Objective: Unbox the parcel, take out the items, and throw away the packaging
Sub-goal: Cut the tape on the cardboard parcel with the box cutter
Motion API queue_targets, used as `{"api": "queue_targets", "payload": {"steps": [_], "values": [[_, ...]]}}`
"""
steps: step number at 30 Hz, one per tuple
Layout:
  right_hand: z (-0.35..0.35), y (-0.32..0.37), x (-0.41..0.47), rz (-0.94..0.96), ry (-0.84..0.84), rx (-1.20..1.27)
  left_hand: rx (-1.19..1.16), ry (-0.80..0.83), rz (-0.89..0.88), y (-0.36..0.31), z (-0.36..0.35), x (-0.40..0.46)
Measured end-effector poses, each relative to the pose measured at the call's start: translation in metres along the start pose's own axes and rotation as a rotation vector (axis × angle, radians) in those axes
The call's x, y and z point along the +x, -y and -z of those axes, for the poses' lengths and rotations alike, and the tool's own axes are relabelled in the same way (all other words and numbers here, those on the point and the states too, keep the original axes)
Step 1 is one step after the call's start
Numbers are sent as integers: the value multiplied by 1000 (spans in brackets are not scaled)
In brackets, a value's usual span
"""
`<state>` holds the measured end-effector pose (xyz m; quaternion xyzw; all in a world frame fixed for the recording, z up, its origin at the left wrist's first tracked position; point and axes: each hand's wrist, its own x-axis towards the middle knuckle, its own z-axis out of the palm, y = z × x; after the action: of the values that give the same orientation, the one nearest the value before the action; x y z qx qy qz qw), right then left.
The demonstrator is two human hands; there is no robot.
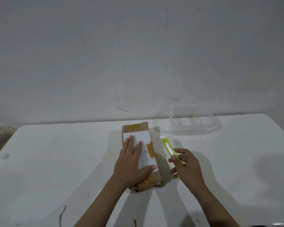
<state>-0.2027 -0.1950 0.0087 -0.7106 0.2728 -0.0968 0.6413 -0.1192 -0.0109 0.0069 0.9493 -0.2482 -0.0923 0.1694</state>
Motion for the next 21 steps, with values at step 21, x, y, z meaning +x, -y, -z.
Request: {"api": "queue_targets", "payload": {"steps": [21], "values": [[-3,15,23,25,131,-197,32,-49,-5,5,-9,-1]]}}
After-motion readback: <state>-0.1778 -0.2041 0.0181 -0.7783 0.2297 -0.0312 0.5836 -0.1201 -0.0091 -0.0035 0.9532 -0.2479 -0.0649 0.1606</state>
